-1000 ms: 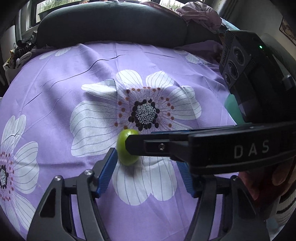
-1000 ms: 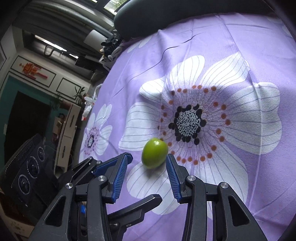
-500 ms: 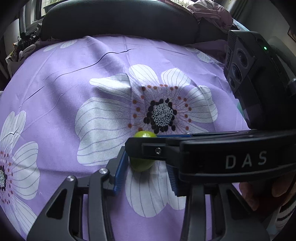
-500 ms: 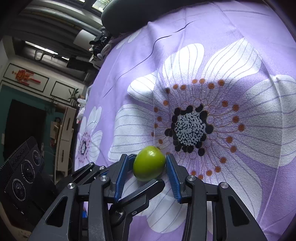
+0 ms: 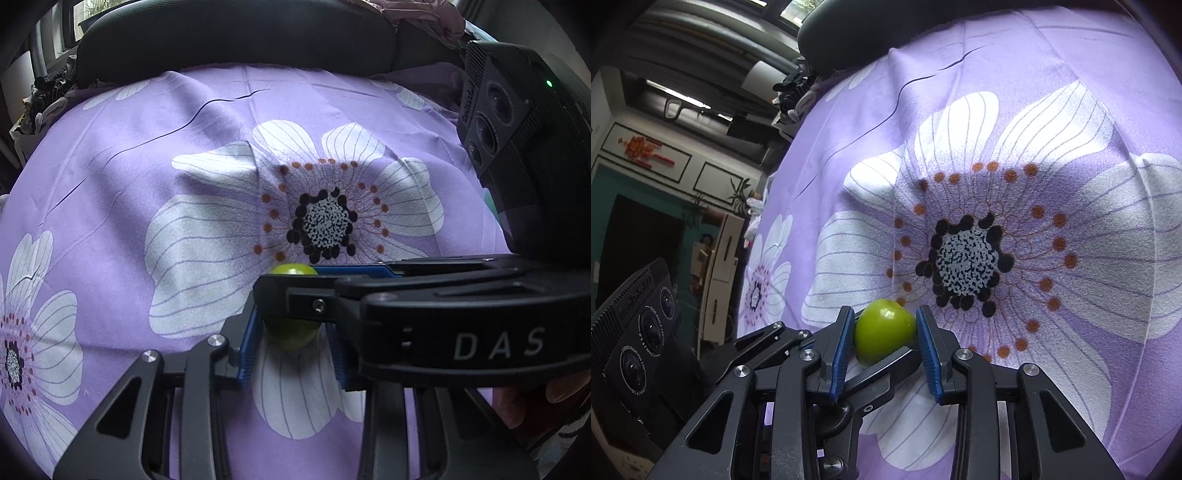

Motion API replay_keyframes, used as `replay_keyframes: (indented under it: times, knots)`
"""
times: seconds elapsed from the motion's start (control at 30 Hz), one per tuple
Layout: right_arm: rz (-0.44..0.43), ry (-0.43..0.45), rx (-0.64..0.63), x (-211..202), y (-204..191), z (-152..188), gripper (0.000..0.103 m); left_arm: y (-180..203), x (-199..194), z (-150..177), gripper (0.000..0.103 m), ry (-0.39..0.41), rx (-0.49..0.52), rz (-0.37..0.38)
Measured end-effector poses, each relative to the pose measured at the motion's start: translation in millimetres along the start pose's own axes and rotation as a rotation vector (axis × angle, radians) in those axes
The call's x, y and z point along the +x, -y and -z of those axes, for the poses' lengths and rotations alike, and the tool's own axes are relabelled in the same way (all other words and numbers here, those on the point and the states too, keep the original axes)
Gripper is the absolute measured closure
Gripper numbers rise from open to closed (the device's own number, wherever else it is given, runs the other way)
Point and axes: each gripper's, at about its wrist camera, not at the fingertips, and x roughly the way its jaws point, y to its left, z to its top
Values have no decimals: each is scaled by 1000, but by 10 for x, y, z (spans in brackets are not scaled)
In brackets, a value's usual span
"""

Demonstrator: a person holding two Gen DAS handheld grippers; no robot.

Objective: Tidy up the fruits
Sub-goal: 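Carry the green fruit in the right gripper over the green bowl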

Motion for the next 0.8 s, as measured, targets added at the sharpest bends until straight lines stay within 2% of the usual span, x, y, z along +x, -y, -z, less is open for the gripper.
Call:
replay_keyframes:
  times: [0.1,0.27,0.5,0.8]
  knots:
    - [-16,22,-20,-126,-29,78,67,49,-135,41,70,28,1,13]
    - [-32,63,-54,-403,-137,276,67,267,-430,164,70,85,23,-13]
    - [-39,117,-84,-797,-233,522,67,627,-729,259,70,136,37,-13]
    - [-7,251,-83,-1457,-119,695,67,1248,-900,132,70,197,138,25]
